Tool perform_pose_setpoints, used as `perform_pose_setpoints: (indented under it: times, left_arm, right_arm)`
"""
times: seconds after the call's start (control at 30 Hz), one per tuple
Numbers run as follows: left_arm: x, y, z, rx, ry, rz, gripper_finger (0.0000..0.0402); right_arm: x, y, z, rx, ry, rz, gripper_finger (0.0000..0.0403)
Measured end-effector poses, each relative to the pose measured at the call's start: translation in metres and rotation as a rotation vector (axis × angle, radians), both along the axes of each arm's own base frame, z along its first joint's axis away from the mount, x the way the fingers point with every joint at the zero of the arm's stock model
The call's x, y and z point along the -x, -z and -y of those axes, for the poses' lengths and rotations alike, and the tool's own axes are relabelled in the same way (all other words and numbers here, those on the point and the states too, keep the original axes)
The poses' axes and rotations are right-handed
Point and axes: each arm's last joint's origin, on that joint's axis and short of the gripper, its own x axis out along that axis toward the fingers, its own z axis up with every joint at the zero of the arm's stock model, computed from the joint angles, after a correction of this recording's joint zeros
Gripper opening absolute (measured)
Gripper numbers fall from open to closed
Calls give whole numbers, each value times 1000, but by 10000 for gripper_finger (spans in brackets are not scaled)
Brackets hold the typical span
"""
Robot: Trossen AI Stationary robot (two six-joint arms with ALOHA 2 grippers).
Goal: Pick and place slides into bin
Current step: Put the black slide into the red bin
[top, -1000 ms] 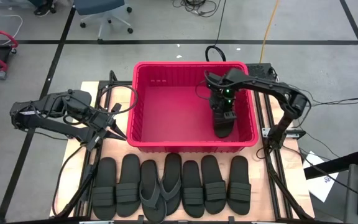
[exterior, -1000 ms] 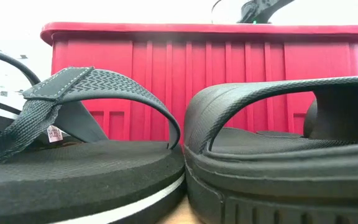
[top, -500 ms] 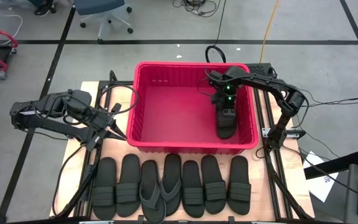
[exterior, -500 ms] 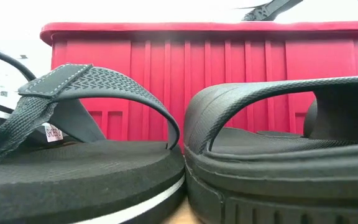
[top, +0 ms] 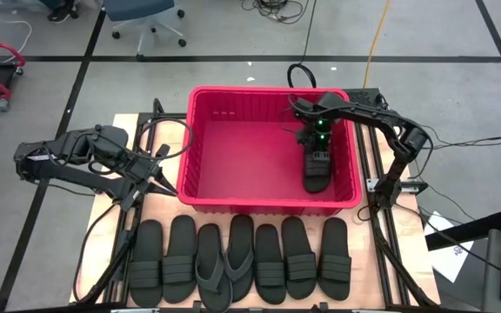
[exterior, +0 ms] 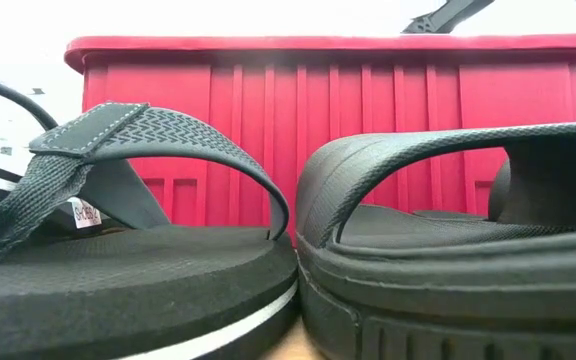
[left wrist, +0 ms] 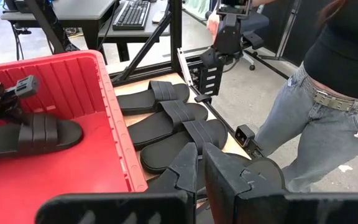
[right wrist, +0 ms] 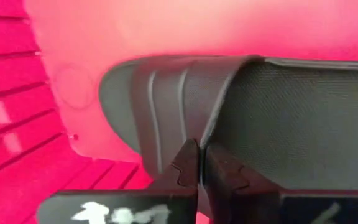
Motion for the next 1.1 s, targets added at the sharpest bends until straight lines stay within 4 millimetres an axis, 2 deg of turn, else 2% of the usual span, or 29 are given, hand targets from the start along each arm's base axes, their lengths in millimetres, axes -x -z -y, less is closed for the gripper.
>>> perform_pose_setpoints:
  times: [0.13, 0.33, 0.77, 0.93, 1.1]
  left_arm:
    - [0, 0, 0, 0, 0, 0, 26]
    - [0, 0, 0, 0, 0, 0, 26]
    - [0, 0, 0, 4, -1, -2, 26]
    - [0, 0, 0, 4, -1, -2, 26]
    - [0, 0, 0, 3, -1, -1, 26]
  right_arm:
    - [4, 8, 0, 29, 6, -43, 0]
    - [5, 9, -1, 16, 19, -52, 8]
    - [3, 10, -1, 31, 19, -40, 114]
    - [3, 10, -1, 33, 120, -70, 152]
    - [4, 10, -1, 28, 207, -102, 168]
